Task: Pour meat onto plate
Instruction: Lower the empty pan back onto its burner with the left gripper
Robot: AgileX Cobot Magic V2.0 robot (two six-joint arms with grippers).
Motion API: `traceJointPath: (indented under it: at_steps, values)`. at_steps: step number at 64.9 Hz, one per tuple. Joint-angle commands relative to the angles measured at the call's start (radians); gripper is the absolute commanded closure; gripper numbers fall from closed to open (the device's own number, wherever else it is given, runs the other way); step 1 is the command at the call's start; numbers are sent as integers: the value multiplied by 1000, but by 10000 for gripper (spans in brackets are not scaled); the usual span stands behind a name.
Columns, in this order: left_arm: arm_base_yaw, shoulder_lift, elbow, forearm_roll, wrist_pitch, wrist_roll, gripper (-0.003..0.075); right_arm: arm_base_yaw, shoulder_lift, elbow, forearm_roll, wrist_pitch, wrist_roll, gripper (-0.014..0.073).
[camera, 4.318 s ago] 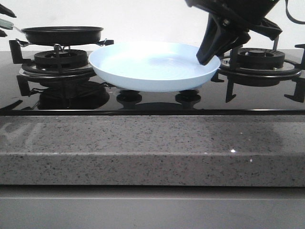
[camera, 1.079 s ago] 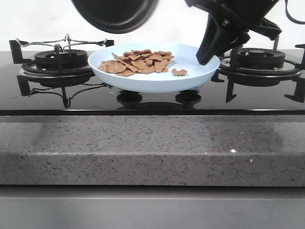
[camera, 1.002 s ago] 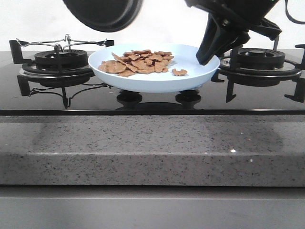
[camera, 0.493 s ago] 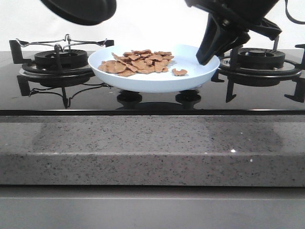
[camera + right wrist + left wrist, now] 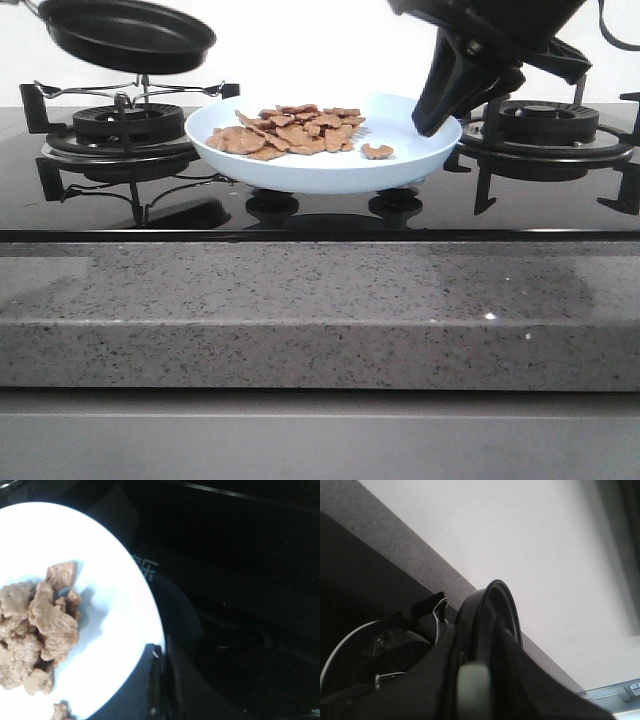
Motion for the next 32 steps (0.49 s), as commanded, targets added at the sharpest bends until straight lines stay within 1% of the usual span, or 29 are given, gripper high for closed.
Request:
traceJointPath:
  at_steps: [1, 17, 27, 32]
  values:
    - [2, -34, -37, -86, 58, -12, 741, -1, -30, -24, 2, -26, -13, 707]
    - [2, -1, -37, -73, 92, -14, 741, -1, -30, -24, 2, -26, -13, 707]
    - [2, 21, -37, -28, 88, -78, 739, -1, -30, -24, 2, -26, -13, 707]
    - [2, 25, -37, -23, 86, -81, 715, -1, -30, -24, 2, -26, -13, 707]
